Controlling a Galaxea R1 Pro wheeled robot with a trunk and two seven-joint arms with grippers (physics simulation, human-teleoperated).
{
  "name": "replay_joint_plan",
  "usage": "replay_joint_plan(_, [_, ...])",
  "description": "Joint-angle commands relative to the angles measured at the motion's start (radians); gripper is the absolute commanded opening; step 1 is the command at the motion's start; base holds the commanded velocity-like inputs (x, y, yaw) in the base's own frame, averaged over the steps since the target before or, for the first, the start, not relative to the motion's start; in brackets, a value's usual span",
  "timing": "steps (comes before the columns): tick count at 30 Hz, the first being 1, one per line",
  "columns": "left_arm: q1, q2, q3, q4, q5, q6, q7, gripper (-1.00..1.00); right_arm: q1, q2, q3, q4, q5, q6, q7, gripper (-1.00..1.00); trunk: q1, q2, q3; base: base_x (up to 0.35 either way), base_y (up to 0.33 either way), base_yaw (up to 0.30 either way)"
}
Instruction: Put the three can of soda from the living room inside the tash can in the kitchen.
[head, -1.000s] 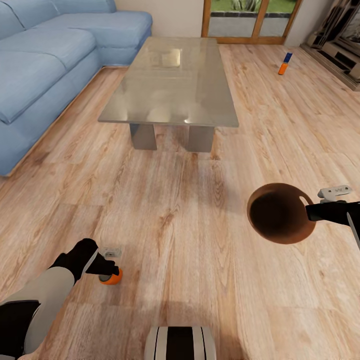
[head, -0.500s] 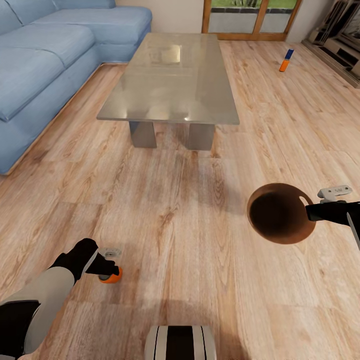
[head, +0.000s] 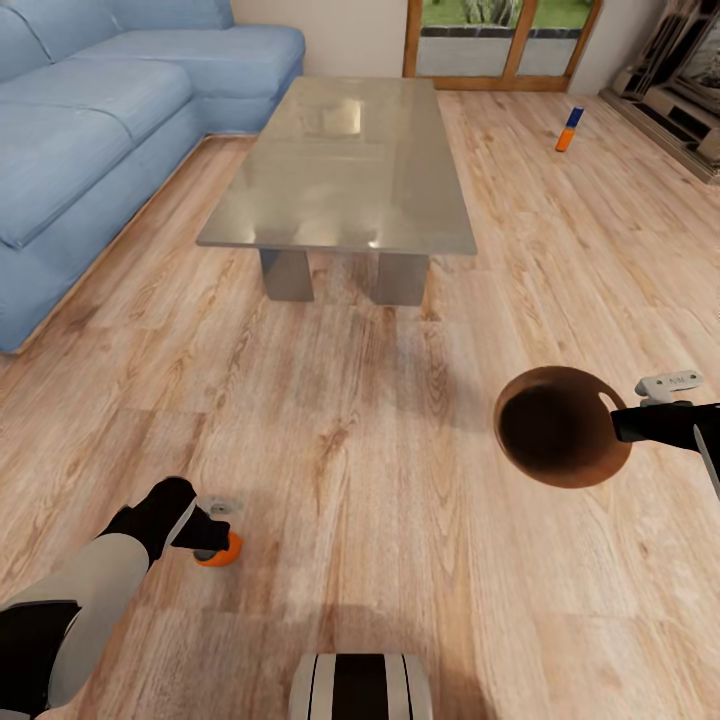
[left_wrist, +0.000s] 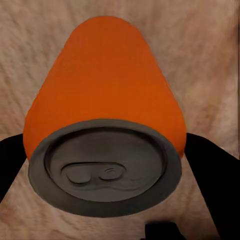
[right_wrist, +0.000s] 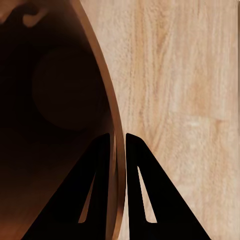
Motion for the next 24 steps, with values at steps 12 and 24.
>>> replay_joint_plan(12, [0.000, 0.000, -0.002, -0.001, -0.001, 0.000, -0.001, -1.00, 0.002, 0.000, 0.001, 0.002, -0.004, 0.001, 0.004, -1.00, -0.005, 0.003, 0.047, 0.000, 0.000, 0.000])
replay_joint_plan(24, [0.000, -0.001, 0.002, -0.001, 0.004, 0.000, -0.009, -1.00, 0.006, 0.006, 0.002, 0.003, -0.006, 0.001, 0.005, -1.00, -0.011, 0.006, 0.093, 0.000, 0.000, 0.000])
